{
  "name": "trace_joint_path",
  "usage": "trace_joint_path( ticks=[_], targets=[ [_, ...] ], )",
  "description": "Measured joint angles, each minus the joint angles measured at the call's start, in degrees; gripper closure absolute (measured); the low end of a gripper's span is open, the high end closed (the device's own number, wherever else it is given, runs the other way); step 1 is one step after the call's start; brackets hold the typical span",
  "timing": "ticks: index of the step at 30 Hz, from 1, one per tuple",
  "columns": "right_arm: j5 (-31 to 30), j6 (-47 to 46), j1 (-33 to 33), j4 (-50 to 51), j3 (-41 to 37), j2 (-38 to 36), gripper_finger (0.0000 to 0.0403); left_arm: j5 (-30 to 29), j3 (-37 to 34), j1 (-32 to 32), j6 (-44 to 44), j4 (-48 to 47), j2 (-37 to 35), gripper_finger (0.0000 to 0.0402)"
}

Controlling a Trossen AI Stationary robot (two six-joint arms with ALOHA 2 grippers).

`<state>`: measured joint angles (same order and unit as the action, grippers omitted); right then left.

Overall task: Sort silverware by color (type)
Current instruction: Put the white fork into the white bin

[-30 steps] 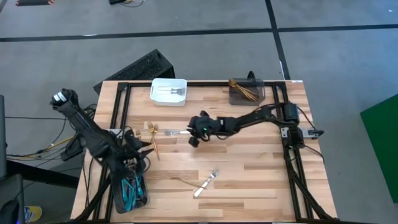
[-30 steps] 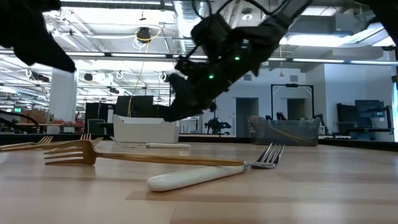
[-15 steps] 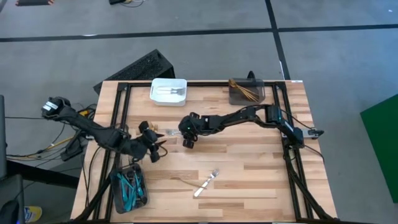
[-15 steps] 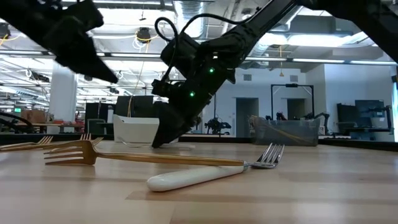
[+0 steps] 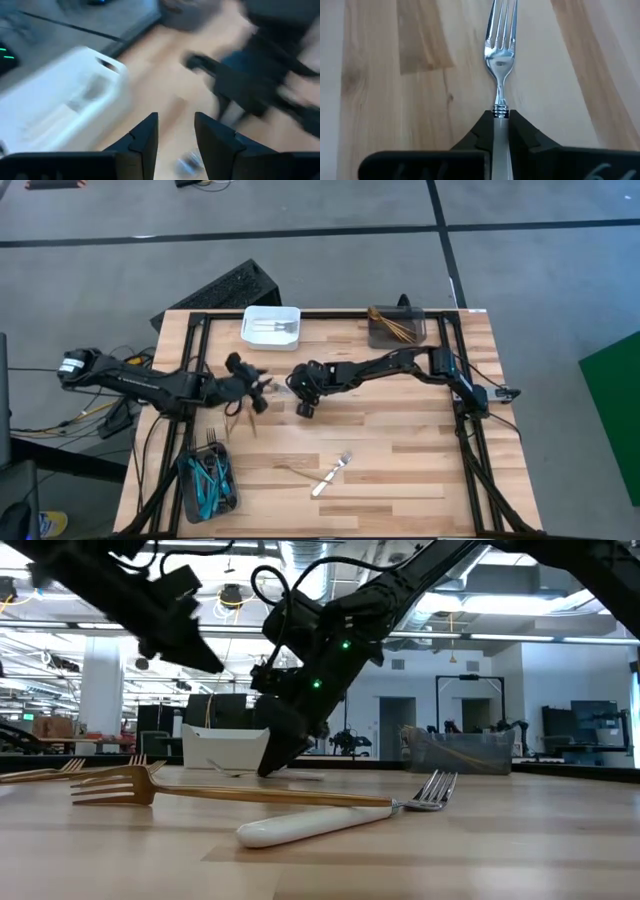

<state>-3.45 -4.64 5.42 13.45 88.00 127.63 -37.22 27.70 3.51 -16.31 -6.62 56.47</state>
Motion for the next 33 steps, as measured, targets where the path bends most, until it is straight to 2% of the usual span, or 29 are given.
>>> trace_joint_path(
  ticks=[3, 8, 9, 14, 17, 22, 25, 29, 33],
  targets=[
    [1.86, 3.85, 1.12, 0.71, -0.42, -2.49, 0.0361, 1.61, 0.00, -6.56, 5.43, 5.05, -0.41, 0.0285],
    [2.21, 6.42, 5.77, -3.08, -0.05, -9.18, 0.0361, 18.90, 0.02, -18.42, 10.99, 14.19, -0.11, 0.0285],
    [2.00, 6.42, 6.72, -4.46, -0.12, -10.36, 0.0361, 20.29, 0.02, -20.21, 10.29, 15.12, -0.06, 0.0285],
    [-1.63, 5.25, 10.16, -13.13, -3.73, -13.36, 0.0361, 17.91, -1.26, -24.81, 6.32, 21.66, 0.42, 0.0285],
    [-2.29, 2.41, 12.07, -19.55, -5.69, -14.34, 0.0361, 18.93, -3.04, -25.93, 4.39, 27.12, 0.80, 0.0285],
    [-4.13, 0.77, 13.96, -21.14, -6.14, -13.93, 0.0361, 18.85, -5.30, -26.95, 1.31, 29.38, 1.66, 0.0285],
    [-6.35, 4.08, 12.87, -23.39, -6.05, -13.92, 0.0361, 19.18, -6.71, -28.10, -0.28, 32.49, 2.34, 0.0285],
    [-13.25, 10.64, 10.02, -25.13, -6.01, -13.88, 0.0362, 19.56, -6.82, -29.93, -1.44, 35.11, 4.59, 0.0285],
    [-20.38, 15.47, 7.43, -26.01, -6.01, -13.90, 0.0362, 26.01, -6.82, -31.25, -1.14, 40.90, 6.75, 0.0285]
  ],
)
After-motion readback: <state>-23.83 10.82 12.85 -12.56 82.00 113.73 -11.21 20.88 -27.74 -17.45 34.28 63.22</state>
